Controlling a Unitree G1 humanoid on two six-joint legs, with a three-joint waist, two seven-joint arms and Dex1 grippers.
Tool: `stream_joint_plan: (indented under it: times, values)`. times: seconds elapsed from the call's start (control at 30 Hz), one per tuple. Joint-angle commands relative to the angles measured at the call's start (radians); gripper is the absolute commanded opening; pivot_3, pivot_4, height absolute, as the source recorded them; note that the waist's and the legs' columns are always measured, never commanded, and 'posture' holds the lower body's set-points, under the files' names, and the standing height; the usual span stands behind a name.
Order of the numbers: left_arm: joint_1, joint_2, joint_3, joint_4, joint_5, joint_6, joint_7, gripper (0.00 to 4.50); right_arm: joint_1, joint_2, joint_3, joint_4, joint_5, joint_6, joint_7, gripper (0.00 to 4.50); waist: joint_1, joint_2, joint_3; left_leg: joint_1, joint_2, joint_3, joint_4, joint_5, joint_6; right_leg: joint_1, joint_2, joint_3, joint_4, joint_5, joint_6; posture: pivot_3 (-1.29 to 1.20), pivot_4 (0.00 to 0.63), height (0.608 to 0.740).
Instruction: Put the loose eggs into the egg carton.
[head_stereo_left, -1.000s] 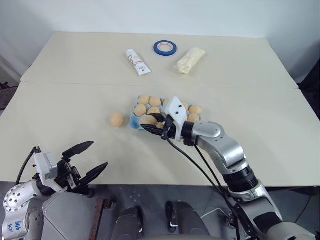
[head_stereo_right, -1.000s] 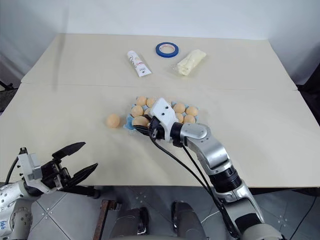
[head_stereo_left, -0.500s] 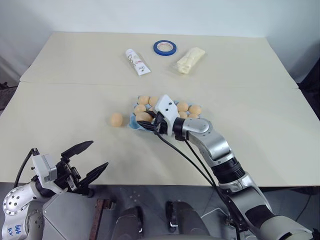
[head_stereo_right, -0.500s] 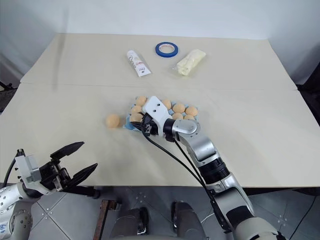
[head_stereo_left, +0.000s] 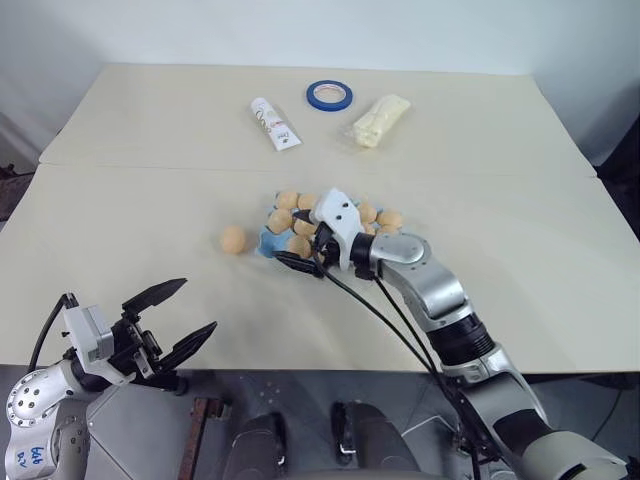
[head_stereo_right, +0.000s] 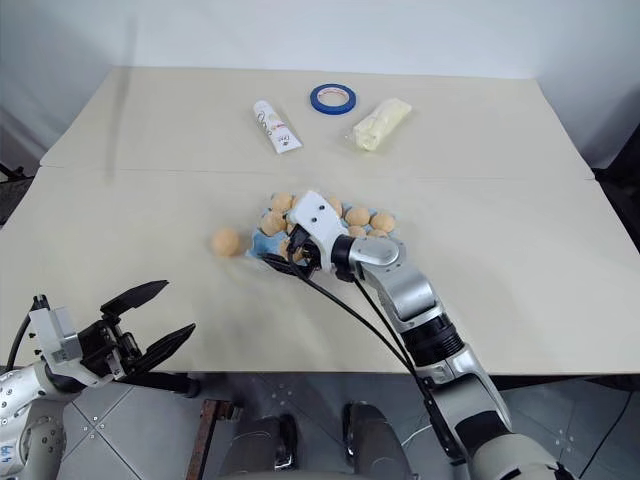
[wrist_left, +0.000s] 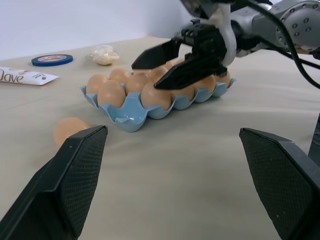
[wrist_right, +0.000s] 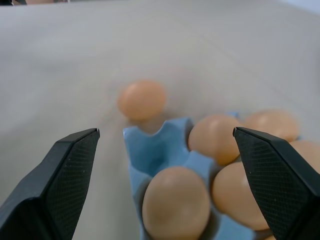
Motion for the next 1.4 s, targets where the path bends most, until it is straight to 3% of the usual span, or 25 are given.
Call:
stream_joint_plan:
  times: [0.03,0.33,0.47,0.63,1.13,1.4]
  values:
    - [-0.029,-0.003,0.028,-0.004,-0.009,-0.013,0.044,4.5,0.043,-0.068,-0.079,-0.13,0.095,0.005,0.086,4.49,0.005,0.0,0.0,0.0,0.0,0.0,0.0,0.0,0.0,0.0,0.0,0.0,0.0,0.0,0.0,0.0,0.15,0.74]
    - [-0.1,-0.011,0.044,0.048,0.025,-0.041,0.145,4.5,0.24,-0.339,-0.258,-0.236,0.256,-0.03,0.314,4.49,0.006,0.0,0.0,0.0,0.0,0.0,0.0,0.0,0.001,0.001,0.0,-0.001,-0.002,0.0,0.0,0.0,0.15,0.74]
    - [-0.107,-0.021,0.038,0.059,0.036,-0.052,0.179,4.5,0.317,-0.408,-0.347,-0.208,0.302,-0.064,0.372,4.49,0.005,0.0,0.0,0.0,0.0,0.0,0.0,0.0,0.001,0.002,0.0,-0.001,-0.002,0.0,0.0,0.0,0.15,0.74]
    - [-0.101,-0.018,0.038,0.062,0.029,-0.045,0.194,4.5,0.419,-0.464,-0.47,-0.197,0.37,-0.079,0.428,4.49,0.01,0.0,0.0,0.001,0.0,0.0,0.001,0.0,0.001,0.003,0.0,-0.001,-0.001,0.0,0.001,0.0,0.15,0.74]
    - [-0.104,0.019,0.05,0.085,0.042,-0.035,0.17,4.5,0.533,-0.54,-0.51,-0.179,0.353,-0.126,0.458,4.49,0.012,0.001,0.0,0.002,0.0,0.0,0.001,0.0,0.001,0.004,0.0,0.0,-0.001,0.0,0.001,0.0,0.15,0.74]
    - [-0.316,0.024,-0.081,0.19,0.187,0.044,0.29,4.5,0.522,-0.535,-0.514,-0.205,0.376,-0.113,0.423,4.49,0.033,0.001,0.0,0.002,0.0,0.0,0.002,0.001,0.001,0.004,0.0,0.0,-0.001,0.001,0.001,0.0,0.15,0.74]
